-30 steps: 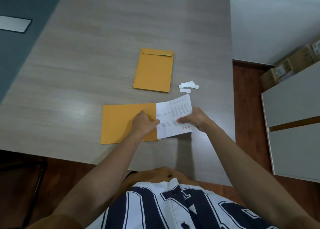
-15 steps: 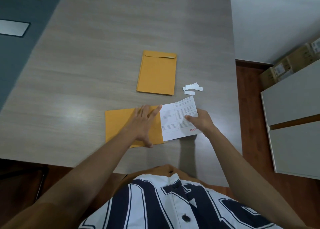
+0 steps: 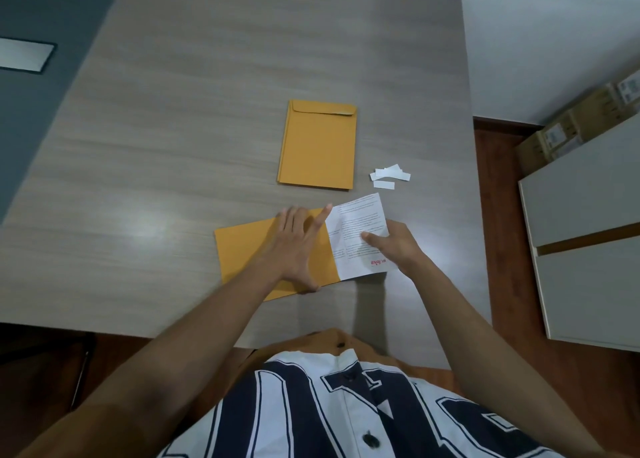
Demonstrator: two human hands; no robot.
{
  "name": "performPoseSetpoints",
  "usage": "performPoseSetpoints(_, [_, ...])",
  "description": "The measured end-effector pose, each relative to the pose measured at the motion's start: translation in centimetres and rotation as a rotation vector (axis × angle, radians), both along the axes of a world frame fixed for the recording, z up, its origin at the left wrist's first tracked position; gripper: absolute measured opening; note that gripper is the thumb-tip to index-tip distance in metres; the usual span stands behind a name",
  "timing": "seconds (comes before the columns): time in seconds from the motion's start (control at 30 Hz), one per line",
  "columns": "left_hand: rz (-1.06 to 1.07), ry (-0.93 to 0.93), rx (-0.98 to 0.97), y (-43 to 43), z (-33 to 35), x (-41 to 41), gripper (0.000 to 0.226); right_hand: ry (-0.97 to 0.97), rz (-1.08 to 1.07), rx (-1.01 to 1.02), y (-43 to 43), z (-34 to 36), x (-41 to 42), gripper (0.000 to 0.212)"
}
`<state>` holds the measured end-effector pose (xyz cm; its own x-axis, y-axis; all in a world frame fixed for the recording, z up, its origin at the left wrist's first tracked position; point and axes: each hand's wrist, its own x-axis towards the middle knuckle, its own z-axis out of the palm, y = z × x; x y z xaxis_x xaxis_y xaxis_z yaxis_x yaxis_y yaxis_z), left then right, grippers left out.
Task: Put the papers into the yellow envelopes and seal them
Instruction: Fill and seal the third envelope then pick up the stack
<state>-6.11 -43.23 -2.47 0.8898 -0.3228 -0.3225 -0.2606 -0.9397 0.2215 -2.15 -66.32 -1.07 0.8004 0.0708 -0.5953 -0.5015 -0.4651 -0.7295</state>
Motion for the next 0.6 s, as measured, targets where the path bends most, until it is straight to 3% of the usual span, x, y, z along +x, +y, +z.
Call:
performPoseSetpoints(0.17, [-0.018,0.000,-0.080,-0.6,0.1,-0.5,0.162,-0.041,0.099,-0.069,0.7,0.4,0.0,0.020])
performPoseSetpoints(0.33, [-0.024,-0.011,-0.171,-1.5,0.3,-0.4,0.159,-0.028,0.210,-0.103,1.8,0.5,-0.3,0.029])
performPoseSetpoints(0.6, [-0.039,0.003,-0.137,-1.7,0.4,-0.6,0.160,0.113,0.088,0.014,0.2,1.1,0.5,0.012])
